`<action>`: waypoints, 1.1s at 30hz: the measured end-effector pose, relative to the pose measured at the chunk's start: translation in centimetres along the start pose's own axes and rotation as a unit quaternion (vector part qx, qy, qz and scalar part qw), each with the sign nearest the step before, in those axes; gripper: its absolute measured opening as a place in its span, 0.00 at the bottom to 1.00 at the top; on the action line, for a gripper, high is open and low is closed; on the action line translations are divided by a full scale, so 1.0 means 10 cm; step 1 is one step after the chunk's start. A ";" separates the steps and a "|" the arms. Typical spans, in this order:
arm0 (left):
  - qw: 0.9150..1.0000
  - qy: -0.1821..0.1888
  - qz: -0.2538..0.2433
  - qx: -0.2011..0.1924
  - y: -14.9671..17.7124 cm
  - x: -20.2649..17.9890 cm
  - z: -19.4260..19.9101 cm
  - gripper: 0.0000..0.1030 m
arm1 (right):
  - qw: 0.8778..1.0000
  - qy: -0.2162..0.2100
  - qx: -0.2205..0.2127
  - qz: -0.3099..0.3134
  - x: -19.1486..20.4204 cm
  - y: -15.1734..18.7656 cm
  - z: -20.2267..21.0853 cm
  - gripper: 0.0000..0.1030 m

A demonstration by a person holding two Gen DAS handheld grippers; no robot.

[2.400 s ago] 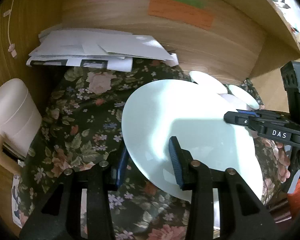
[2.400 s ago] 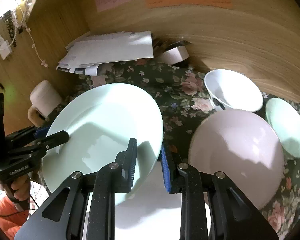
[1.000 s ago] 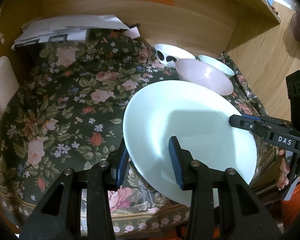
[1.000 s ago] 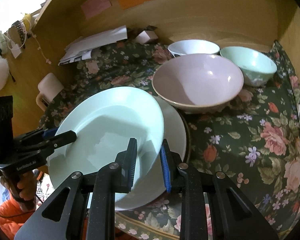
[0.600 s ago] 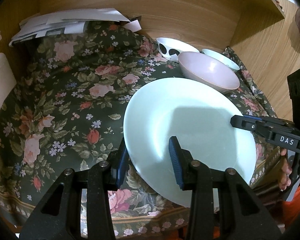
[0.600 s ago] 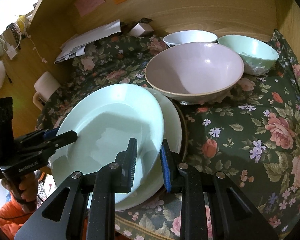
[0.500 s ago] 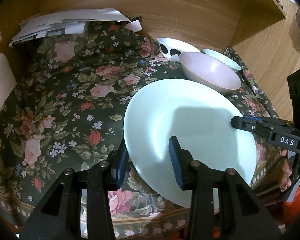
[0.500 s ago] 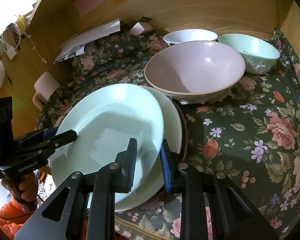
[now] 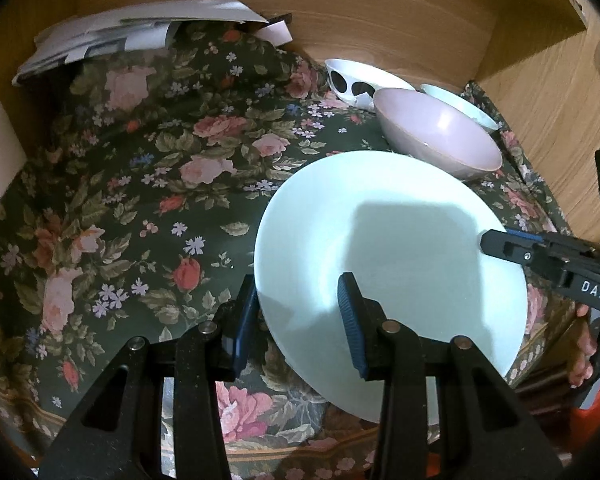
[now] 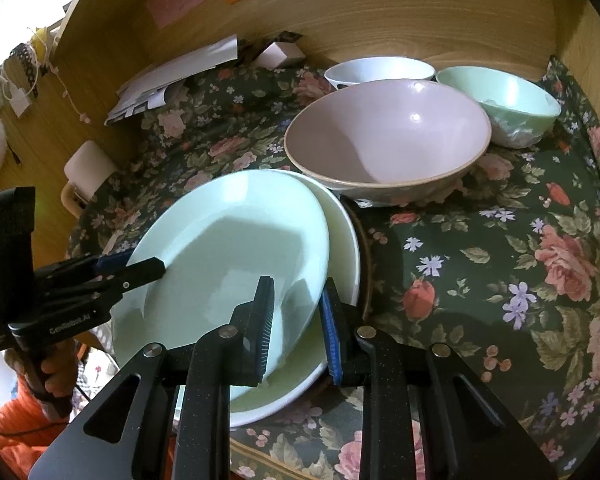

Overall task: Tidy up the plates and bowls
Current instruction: 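Carry the mint green plate with the left tool and lower it onto the white plate, then open the left tool to release the mint green plate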

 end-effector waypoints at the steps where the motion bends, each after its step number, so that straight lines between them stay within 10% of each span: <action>1: 1.000 0.000 -0.001 -0.001 0.00 0.00 0.00 0.39 | 1.000 0.000 0.000 0.000 0.00 0.00 0.00 0.21; 12: 0.999 -0.013 -0.022 -0.021 -0.06 -0.02 0.13 0.46 | 1.000 0.024 -0.017 0.002 0.00 -0.02 0.11 0.23; 33: 0.990 -0.022 -0.047 -0.132 -0.79 -0.32 0.53 0.92 | 0.983 0.093 -0.156 0.001 -0.14 -0.55 0.72 0.80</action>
Point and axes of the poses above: each gripper's, at about its wrist camera, not at the fingertips, and z roughly against the way its jaws point, x to its left, y to its underside, the point moved 2 cm from there along -z, roughly the way its jaws point, and after that the axes turned 4 degrees about -z, right-handed, at the moved point
